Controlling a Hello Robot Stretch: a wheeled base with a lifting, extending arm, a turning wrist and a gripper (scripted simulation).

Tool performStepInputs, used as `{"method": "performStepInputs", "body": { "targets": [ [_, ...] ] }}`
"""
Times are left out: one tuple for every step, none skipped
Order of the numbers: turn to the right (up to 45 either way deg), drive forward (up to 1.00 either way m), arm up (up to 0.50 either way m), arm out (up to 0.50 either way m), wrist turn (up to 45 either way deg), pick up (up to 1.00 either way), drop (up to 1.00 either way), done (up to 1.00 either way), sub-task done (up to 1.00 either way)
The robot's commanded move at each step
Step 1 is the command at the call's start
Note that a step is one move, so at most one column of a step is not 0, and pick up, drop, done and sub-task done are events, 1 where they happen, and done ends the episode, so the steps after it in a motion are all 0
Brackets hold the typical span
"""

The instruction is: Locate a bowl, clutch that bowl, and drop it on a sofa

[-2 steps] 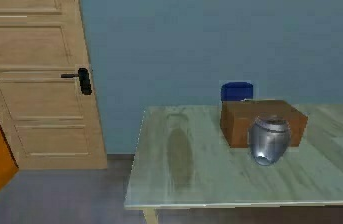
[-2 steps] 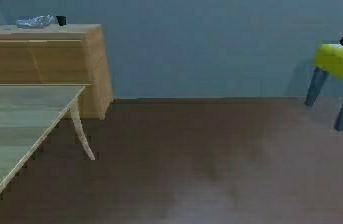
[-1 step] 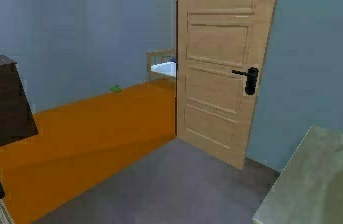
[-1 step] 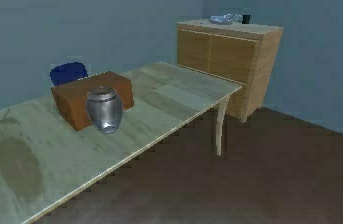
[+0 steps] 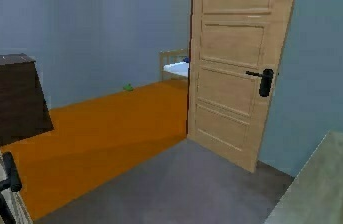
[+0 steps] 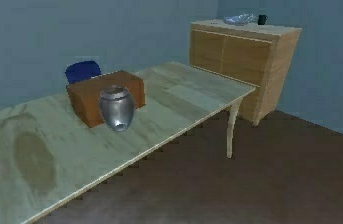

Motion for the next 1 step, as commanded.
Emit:
{"method": "performStepInputs", "body": {
  "targets": [
    [0.0, 1.00, 0.00, 0.00, 0.0, 0.00, 0.00, 0.00, 0.00]
  ]
}}
